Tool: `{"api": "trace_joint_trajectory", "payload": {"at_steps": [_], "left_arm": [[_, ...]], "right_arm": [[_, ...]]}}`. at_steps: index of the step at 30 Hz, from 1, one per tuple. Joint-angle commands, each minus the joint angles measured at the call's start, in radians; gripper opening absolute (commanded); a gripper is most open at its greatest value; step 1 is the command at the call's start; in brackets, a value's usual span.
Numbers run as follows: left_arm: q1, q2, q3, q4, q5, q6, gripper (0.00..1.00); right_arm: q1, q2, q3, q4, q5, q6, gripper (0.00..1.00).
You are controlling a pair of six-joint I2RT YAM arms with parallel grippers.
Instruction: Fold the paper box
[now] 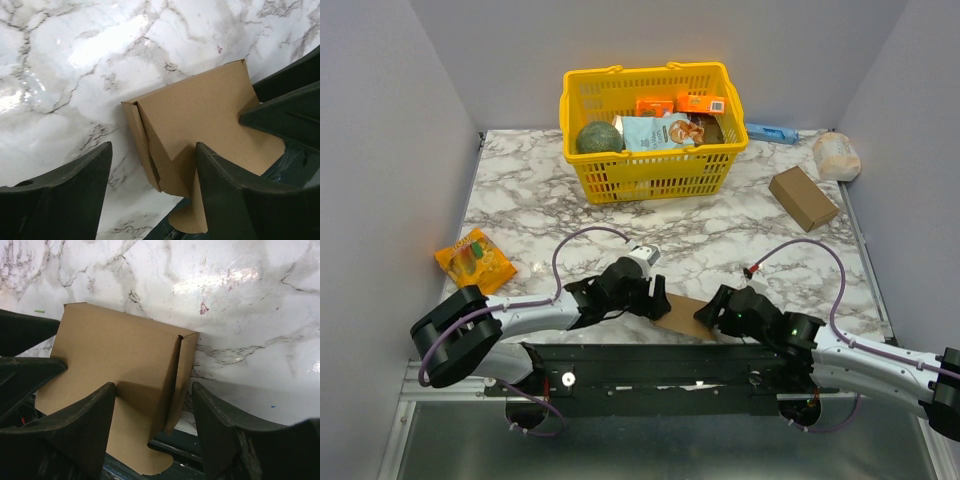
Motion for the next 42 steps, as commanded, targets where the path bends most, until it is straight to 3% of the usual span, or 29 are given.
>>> {"api": "trace_joint_trajectory", "payload": {"at_steps": [1, 6, 10, 15, 29, 42], "left_arm": [[0.001, -0.060, 0.018, -0.220, -0.085, 0.041, 0.81], [0.001, -0.107, 0.031, -0.277, -0.053, 0.019, 0.77], [0.001, -0.111, 0.029, -0.280, 0.027, -0.009, 0.67], [0.001, -0.140, 0.018, -0.256, 0.084, -0.042, 0.66], [0.001, -0.160, 0.000, -0.177, 0.230, -0.148, 0.73], [-0.001, -0.084, -0.029, 0.008, 0.326, -0.236, 0.51]], "right_arm": [[-0.003, -0.009, -0.034, -0.039, 0.007, 0.022, 0.68], [-0.005, -0.004, -0.032, -0.041, 0.011, 0.027, 0.68], [-0.003, -0.001, -0.029, -0.044, 0.019, 0.027, 0.68], [-0.003, 0.002, -0.028, -0.045, 0.020, 0.027, 0.68], [-0.003, 0.019, -0.018, -0.045, 0.020, 0.024, 0.63], [-0.003, 0.028, -0.014, -0.039, 0.017, 0.013, 0.61]]}}
